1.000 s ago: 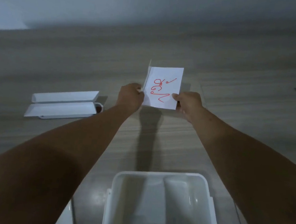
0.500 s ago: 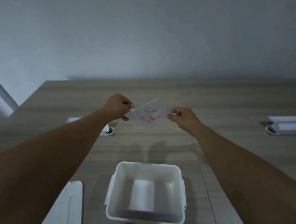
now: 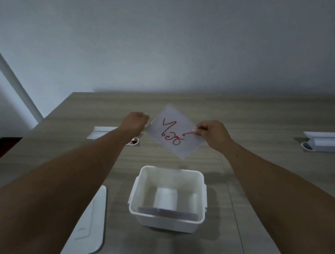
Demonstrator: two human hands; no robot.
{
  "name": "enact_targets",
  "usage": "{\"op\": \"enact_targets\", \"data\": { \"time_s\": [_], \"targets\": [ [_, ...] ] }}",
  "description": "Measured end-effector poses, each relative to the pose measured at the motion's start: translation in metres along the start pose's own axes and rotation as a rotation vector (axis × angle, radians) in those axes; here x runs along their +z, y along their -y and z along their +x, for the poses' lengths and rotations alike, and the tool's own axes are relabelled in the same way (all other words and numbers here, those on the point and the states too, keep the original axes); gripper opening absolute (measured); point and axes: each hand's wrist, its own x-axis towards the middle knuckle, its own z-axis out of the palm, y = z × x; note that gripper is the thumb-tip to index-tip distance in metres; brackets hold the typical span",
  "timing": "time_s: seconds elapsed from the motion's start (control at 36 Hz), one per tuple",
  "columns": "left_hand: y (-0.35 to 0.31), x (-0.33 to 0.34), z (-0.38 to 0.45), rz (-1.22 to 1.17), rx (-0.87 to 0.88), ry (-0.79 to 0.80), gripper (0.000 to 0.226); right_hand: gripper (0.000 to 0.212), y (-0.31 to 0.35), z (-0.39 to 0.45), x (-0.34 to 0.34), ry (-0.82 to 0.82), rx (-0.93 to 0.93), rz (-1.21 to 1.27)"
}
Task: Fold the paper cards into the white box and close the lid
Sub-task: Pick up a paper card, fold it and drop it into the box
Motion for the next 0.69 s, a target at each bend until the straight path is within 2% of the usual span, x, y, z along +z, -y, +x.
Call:
{"op": "enact_targets", "data": {
  "time_s": [0.06,0.14,0.22,0.28,0.44,0.69],
  "targets": [
    [-0.013,-0.006,-0.006,-0.060,0.093,-0.032,0.047,0.025,0.006,-0.004,-0.001,0.017,-0.004,-0.005],
    [-0.033,-0.010,-0.021,-0.070,0.244,0.103,0.046,0.021,0.018,-0.013,-0.004,0.084,0.005,-0.045],
    [-0.039,-0.008,-0.033,0.269,0.391,0.212,0.027,0.020,0.028,-0.024,-0.003,0.164,-0.012,-0.070],
    [-0.032,-0.005,-0.041,0.436,0.440,0.236,0.023,0.021,0.034,-0.032,0.003,0.193,-0.016,-0.099],
    [0.032,0.005,-0.061,0.475,0.342,0.280,0.022,0.026,0.026,-0.067,0.042,0.294,0.042,-0.209],
    [0.125,0.042,-0.092,0.544,0.266,0.469,0.022,0.024,-0.024,-0.127,0.108,0.440,0.134,-0.346]
  ]
}}
